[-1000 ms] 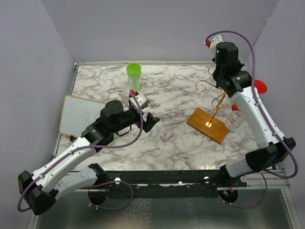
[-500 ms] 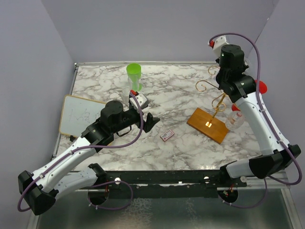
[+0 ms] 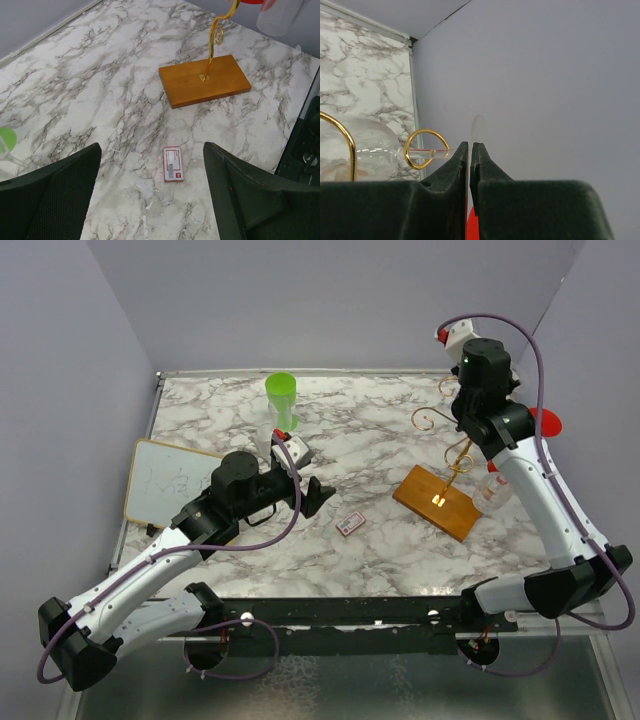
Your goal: Take the wine glass off the wine glass rack
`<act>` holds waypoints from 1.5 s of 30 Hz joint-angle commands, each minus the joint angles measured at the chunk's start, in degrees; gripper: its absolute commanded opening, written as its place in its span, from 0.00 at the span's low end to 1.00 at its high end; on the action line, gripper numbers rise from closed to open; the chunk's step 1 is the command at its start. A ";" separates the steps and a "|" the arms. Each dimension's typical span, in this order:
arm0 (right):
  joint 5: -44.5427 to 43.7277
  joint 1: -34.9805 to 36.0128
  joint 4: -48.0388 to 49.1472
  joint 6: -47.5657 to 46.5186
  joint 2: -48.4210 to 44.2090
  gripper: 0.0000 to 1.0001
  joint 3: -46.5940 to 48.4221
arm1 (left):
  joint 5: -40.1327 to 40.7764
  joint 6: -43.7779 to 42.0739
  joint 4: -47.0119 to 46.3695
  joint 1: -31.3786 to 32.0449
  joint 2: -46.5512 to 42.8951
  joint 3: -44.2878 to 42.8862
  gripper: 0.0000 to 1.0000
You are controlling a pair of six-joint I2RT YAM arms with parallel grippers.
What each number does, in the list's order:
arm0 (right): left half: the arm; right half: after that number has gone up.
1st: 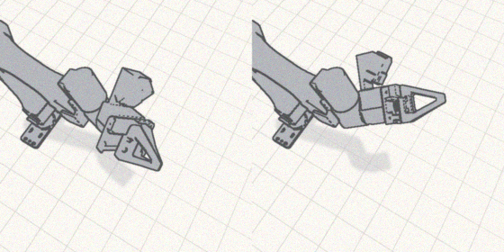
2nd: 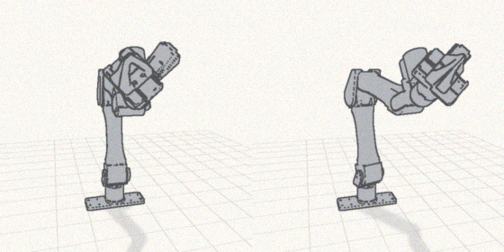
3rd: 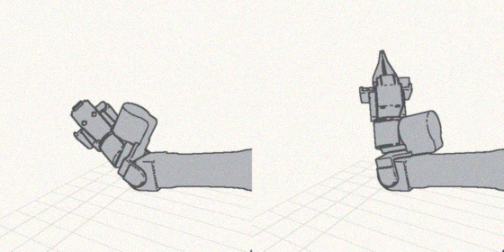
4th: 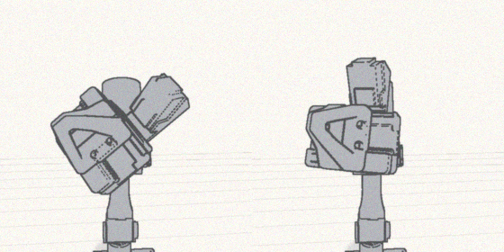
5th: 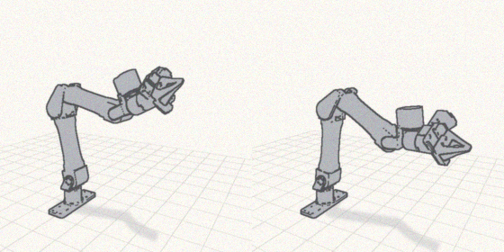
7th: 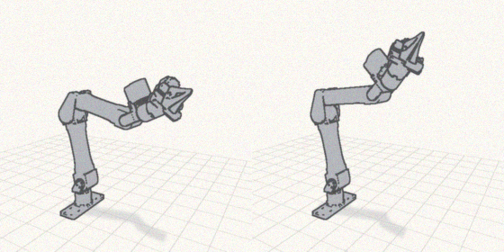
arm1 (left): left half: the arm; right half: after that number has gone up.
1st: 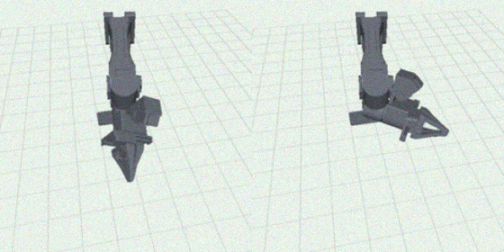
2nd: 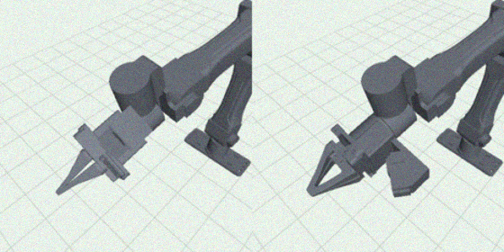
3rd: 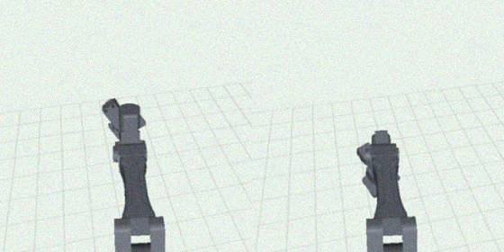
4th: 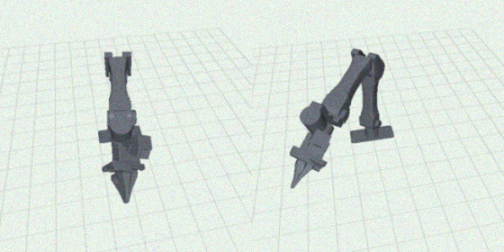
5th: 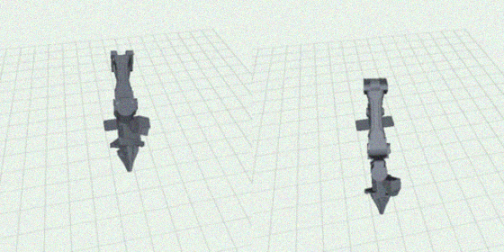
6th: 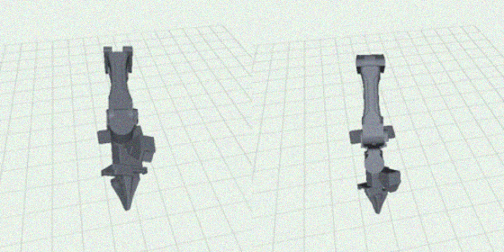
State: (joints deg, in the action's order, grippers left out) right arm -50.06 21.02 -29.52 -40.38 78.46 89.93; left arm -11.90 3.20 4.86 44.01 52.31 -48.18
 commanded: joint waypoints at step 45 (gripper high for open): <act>5.90 3.76 2.66 -3.68 -4.75 0.01 -1.36 | 0.50 0.63 -1.79 0.55 -0.46 0.50 0.85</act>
State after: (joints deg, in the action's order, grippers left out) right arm -45.23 24.14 -29.06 -43.18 71.75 85.95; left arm -11.90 3.29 4.71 44.34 52.29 -48.05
